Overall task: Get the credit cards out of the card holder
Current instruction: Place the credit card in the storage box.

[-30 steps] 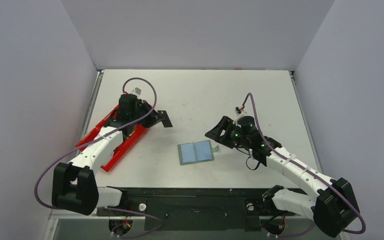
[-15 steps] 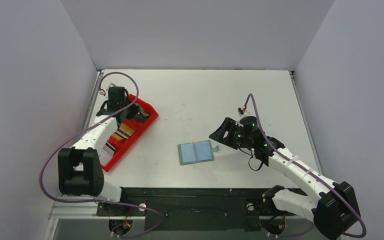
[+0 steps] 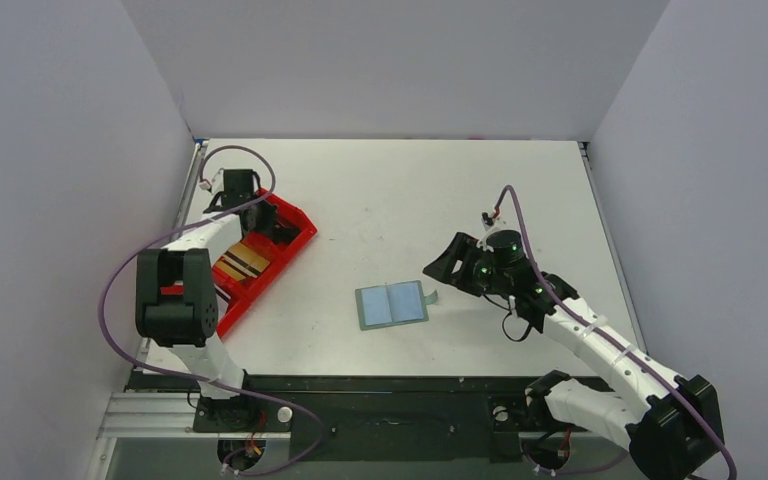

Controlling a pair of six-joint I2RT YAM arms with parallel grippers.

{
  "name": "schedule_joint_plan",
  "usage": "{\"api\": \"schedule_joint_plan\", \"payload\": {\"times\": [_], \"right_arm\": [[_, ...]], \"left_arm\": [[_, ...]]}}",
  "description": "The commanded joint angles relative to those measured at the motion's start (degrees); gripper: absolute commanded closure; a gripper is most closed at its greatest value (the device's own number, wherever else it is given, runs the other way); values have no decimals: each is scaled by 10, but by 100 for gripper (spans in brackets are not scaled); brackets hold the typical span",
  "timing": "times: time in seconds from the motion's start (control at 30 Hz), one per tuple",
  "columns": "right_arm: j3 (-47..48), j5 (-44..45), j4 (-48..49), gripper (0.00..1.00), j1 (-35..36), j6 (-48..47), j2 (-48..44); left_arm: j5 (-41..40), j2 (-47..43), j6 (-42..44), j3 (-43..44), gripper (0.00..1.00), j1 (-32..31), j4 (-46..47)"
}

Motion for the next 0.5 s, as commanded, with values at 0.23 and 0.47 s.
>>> {"api": "schedule_joint_plan", "payload": {"times": [0.23,0.47], "right_arm": [[26,8,-6,39,-7,-14,-16],[27,7,-4,40,-8,-14,-11]], "left_arm": [[-16,55,-8,45,100,8,46],[-19,65,-7,47,100,8,34]]}}
